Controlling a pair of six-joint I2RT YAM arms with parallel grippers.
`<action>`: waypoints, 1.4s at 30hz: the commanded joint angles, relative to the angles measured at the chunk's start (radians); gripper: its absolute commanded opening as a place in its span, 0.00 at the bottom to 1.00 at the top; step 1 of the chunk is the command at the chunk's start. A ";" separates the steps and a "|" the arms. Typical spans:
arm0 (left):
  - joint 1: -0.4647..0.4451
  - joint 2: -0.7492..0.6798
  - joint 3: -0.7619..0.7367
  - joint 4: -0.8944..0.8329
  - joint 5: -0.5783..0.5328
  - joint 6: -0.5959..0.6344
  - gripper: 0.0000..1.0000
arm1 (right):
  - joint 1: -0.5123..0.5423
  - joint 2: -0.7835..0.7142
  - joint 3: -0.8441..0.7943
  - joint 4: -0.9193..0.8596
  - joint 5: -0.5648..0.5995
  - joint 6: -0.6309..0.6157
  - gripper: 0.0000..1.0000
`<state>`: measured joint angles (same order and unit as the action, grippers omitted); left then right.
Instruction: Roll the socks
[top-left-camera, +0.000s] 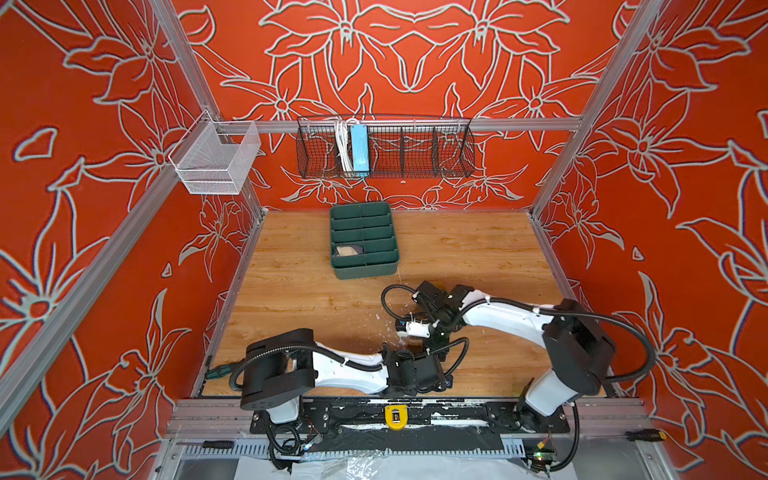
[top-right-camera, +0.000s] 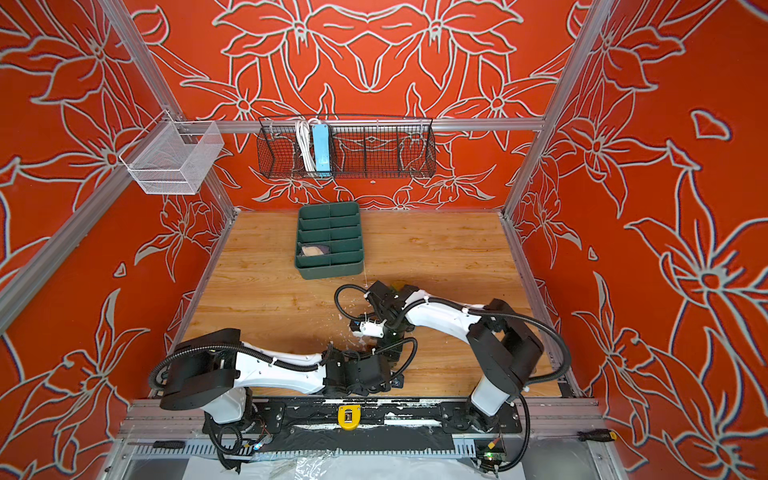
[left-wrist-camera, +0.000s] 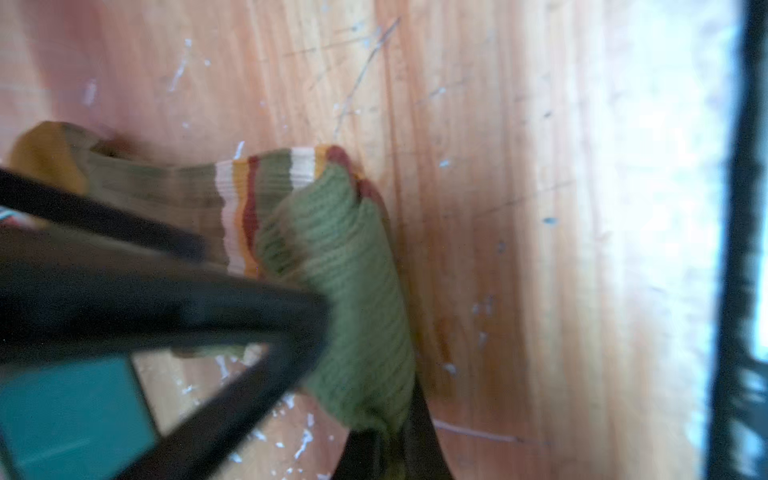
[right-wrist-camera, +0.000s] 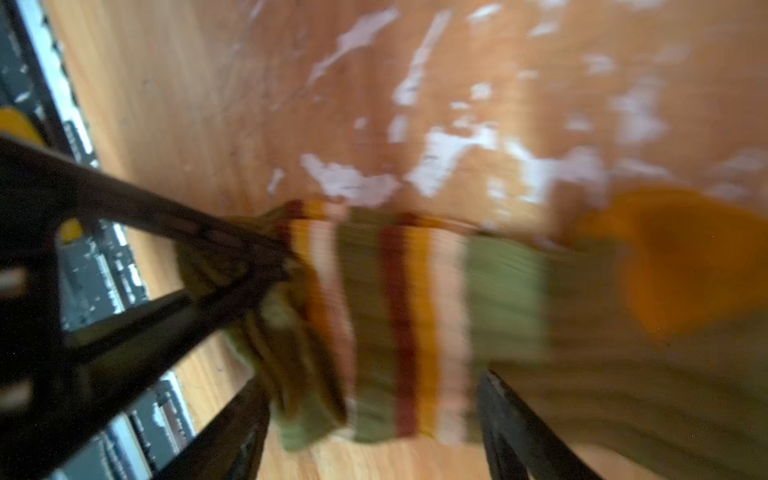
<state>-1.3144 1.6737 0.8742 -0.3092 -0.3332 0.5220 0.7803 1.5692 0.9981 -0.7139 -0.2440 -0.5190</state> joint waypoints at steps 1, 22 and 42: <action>0.008 0.065 0.018 -0.168 0.184 -0.026 0.02 | -0.086 -0.111 -0.023 0.109 0.130 0.001 0.81; 0.371 0.400 0.457 -0.614 0.921 0.001 0.03 | -0.343 -0.920 -0.114 0.214 0.161 -0.067 0.81; 0.483 0.483 0.517 -0.656 1.040 0.008 0.04 | 0.427 -0.767 -0.554 0.286 0.533 -0.408 0.71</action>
<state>-0.8307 2.1109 1.3998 -0.9340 0.7364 0.5167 1.1881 0.7174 0.4587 -0.5709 0.2234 -0.9600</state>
